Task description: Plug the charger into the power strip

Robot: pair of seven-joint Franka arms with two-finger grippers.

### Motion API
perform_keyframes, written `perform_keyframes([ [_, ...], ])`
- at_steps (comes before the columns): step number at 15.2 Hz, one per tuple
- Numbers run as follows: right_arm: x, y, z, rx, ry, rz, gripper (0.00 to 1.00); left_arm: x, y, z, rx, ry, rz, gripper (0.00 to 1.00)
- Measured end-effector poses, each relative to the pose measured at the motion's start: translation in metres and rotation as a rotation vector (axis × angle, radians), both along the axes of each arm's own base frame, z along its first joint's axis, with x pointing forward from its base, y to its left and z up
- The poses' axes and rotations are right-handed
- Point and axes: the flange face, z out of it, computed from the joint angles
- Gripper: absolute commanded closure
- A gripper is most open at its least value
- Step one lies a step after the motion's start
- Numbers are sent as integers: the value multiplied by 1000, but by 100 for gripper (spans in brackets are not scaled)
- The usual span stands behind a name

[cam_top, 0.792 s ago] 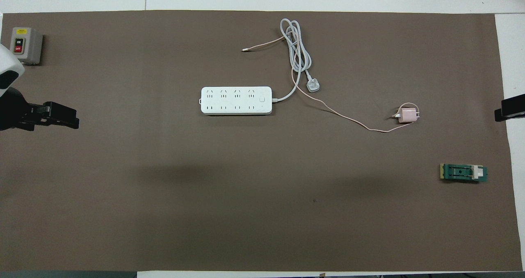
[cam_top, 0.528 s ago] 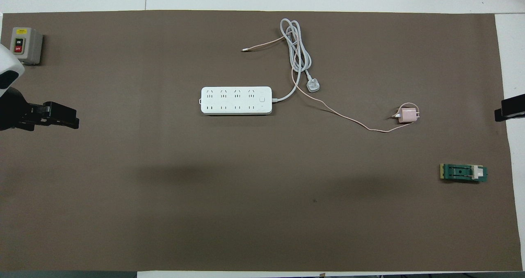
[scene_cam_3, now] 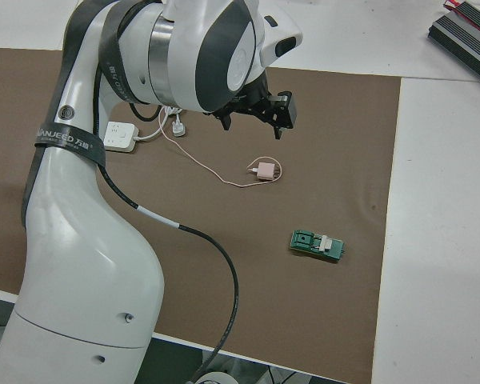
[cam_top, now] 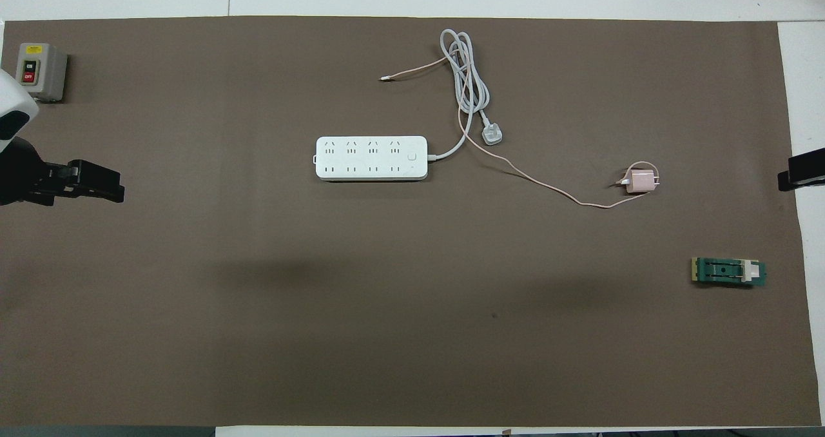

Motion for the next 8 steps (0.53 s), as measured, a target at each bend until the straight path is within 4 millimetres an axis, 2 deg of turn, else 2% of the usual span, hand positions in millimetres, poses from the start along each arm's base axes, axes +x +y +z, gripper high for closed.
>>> perform_keyframes([
  [3, 1, 0, -3, 0, -6, 23, 0, 0, 0, 0, 0, 0, 0, 0],
  [8, 4, -10, -30, 7, -13, 158, 0, 0, 0, 0, 0, 0, 0, 0],
])
